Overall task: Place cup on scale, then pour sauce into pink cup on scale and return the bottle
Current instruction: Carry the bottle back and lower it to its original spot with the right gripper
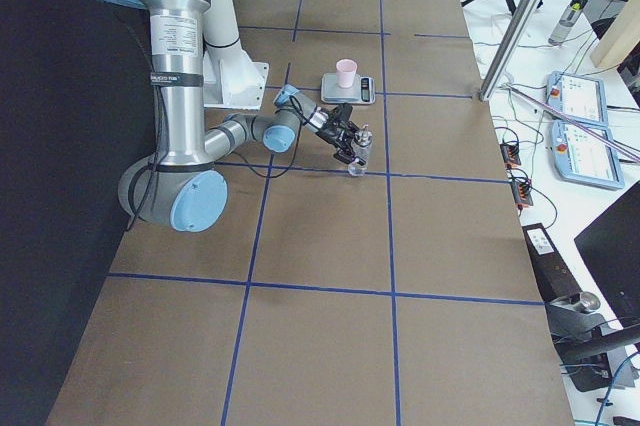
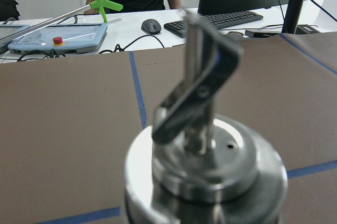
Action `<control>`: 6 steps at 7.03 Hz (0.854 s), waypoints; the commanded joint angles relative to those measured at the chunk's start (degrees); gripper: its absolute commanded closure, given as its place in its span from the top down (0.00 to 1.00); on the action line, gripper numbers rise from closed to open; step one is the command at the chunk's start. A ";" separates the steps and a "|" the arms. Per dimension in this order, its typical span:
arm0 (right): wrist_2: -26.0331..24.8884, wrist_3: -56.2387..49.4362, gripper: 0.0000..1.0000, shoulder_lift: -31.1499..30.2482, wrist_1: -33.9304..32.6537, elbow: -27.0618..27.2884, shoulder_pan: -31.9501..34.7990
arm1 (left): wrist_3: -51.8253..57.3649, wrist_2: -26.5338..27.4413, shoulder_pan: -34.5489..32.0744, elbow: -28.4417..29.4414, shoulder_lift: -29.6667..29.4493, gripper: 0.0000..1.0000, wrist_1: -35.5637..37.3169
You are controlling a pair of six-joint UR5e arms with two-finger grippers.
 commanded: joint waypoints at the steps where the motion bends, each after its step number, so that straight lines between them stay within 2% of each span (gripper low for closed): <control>1: 0.10 -0.07 0.00 -0.05 -0.08 -0.21 -0.31 | 0.00 0.02 -0.01 0.00 0.00 1.00 0.00; 5: 0.27 -0.07 0.00 -0.23 -0.08 -0.30 -0.57 | 0.00 0.02 0.08 0.00 0.00 1.00 0.00; 6: 0.54 -0.07 0.08 -0.23 -0.08 -0.30 -0.75 | 0.00 0.02 0.08 0.00 0.00 1.00 0.00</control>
